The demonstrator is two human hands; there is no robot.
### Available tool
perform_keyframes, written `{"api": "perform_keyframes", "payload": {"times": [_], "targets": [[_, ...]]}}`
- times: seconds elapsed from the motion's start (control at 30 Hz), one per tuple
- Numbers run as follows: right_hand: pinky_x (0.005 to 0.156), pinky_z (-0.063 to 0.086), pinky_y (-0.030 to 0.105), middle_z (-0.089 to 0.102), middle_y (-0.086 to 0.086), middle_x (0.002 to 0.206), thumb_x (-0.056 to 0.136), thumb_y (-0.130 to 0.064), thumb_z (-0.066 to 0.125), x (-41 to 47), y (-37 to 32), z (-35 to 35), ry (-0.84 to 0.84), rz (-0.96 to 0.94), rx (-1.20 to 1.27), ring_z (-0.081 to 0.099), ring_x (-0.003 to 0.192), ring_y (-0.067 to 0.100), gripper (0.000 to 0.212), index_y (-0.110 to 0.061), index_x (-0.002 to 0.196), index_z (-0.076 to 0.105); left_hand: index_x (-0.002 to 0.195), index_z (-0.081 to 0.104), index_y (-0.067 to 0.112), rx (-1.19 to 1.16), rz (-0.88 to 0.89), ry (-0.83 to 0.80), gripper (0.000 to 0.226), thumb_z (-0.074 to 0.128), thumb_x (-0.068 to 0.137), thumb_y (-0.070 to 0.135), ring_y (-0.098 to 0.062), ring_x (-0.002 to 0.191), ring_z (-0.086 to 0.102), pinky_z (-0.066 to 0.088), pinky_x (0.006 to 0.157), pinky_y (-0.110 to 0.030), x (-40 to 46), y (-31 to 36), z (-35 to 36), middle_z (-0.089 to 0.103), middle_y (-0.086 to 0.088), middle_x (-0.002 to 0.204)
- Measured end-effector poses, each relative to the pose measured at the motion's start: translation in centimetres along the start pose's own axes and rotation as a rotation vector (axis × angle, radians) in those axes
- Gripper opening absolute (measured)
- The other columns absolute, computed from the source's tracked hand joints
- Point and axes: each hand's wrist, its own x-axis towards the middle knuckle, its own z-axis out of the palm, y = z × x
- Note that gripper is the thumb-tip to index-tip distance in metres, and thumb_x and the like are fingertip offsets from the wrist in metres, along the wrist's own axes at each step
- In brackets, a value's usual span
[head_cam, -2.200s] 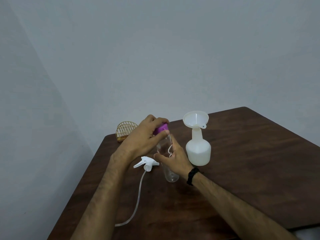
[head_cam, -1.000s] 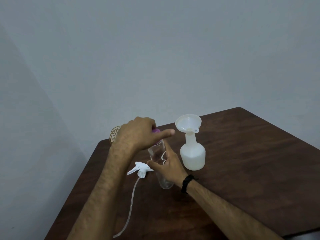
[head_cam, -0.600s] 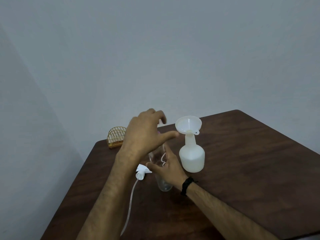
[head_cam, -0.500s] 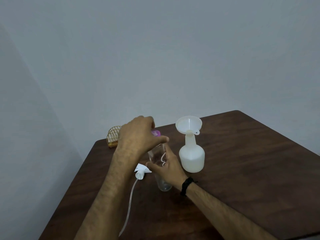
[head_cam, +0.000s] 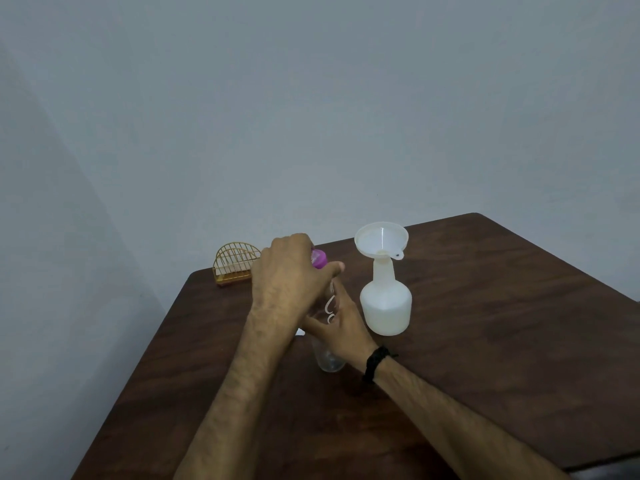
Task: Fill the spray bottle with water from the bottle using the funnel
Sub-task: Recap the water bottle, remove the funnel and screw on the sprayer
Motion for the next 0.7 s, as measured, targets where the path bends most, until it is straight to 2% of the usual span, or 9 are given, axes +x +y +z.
{"api": "perform_keyframes", "payload": {"times": [0.1,0.2,0.3,0.43,0.53,0.63,0.7], "targets": [[0.096,0.052,0.033,0.067,-0.015,0.119,0.082,-0.026,0.078,0.1,0.0,-0.1,-0.004,0.014,0.018,0.064,0.112,0.006,0.067,-0.035,0.137,0.041,0.105,0.071,0.021,-0.160,0.041,0.011,0.042,0.075,0.078,0.053,-0.010,0.082,0.059,0.045,0.068,-0.027,0.1,-0.6,0.5,0.070,0.007,0.094],[0.095,0.050,0.025,0.065,-0.018,0.120,0.081,-0.032,0.077,0.2,-0.1,0.0,-0.029,0.022,0.002,0.061,0.114,0.002,0.068,-0.038,0.137,0.039,0.106,0.069,0.024,-0.269,0.092,-0.032,0.040,0.079,0.076,0.048,-0.009,0.086,0.061,0.051,0.071,-0.026,0.1,-1.8,0.4,0.065,0.012,0.091],[0.099,0.051,0.034,0.065,-0.012,0.120,0.080,-0.030,0.078,0.4,-0.1,-0.1,-0.038,0.010,0.002,0.061,0.115,0.008,0.067,-0.036,0.136,0.042,0.109,0.066,0.027,-0.312,0.138,-0.055,0.041,0.079,0.076,0.048,-0.009,0.088,0.059,0.051,0.071,-0.024,0.1,-2.7,0.3,0.062,0.014,0.092],[0.098,0.050,0.033,0.065,-0.013,0.118,0.078,-0.029,0.080,0.4,-0.4,-0.3,-0.047,0.015,0.019,0.061,0.115,0.007,0.069,-0.039,0.135,0.042,0.112,0.061,0.031,-0.348,0.143,-0.035,0.045,0.077,0.076,0.052,-0.008,0.085,0.059,0.046,0.065,-0.018,0.3,-3.0,0.8,0.060,0.015,0.094],[0.101,0.049,0.031,0.064,-0.016,0.125,0.080,-0.028,0.080,0.3,-0.5,-0.5,-0.055,0.019,0.047,0.059,0.120,0.006,0.071,-0.042,0.137,0.041,0.113,0.059,0.030,-0.494,0.070,0.017,0.048,0.078,0.075,0.052,0.000,0.082,0.060,0.046,0.064,-0.012,-0.5,-2.7,2.3,0.061,0.017,0.093],[0.099,0.046,0.017,0.059,-0.025,0.130,0.081,-0.031,0.079,-0.8,0.2,-0.7,-0.107,0.055,0.021,0.054,0.125,-0.001,0.072,-0.051,0.137,0.038,0.114,0.056,0.026,-0.694,-0.044,0.035,0.052,0.080,0.074,0.049,-0.001,0.080,0.064,0.047,0.063,-0.013,-1.8,-2.5,4.5,0.063,0.013,0.094],[0.102,0.045,0.020,0.057,-0.025,0.132,0.081,-0.029,0.078,-2.0,1.3,-0.9,-0.138,0.082,-0.007,0.053,0.125,-0.003,0.073,-0.053,0.136,0.037,0.116,0.056,0.025,-0.785,-0.108,0.031,0.055,0.082,0.073,0.048,0.000,0.079,0.065,0.047,0.061,-0.012,-2.4,-2.5,5.9,0.066,0.013,0.096]]}}
